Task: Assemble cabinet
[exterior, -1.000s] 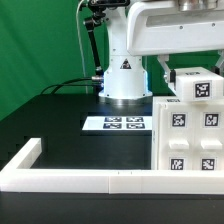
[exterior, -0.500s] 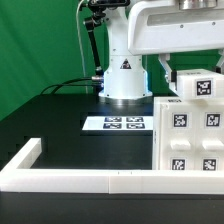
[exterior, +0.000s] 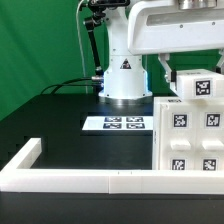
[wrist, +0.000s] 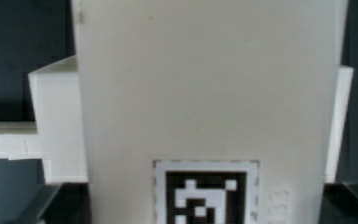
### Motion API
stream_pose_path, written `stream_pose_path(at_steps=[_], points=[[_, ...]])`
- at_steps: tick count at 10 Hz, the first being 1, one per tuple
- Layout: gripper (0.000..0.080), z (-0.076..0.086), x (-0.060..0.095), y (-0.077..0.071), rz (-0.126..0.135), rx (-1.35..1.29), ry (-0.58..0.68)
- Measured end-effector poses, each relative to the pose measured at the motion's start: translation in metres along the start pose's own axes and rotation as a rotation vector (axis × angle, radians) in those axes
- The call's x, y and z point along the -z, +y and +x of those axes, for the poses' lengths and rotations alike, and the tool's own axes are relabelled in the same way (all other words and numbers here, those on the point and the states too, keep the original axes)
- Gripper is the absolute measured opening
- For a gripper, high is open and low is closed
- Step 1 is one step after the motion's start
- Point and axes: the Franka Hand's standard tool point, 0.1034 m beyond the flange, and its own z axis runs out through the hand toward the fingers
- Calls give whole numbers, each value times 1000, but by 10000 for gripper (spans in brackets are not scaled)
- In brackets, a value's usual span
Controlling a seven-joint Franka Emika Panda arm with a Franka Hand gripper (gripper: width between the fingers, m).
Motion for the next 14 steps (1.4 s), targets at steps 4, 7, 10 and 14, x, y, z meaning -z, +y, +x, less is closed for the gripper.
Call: stream_pose_path(at_steps=[4,7,10,14], points=[[556,0,0,0,2,-269,0],[556,0,-1,-3,3,-550,3],[556,-1,-1,-5,3,-854,3],[556,-1,-2,-4,13,-1247,-4]])
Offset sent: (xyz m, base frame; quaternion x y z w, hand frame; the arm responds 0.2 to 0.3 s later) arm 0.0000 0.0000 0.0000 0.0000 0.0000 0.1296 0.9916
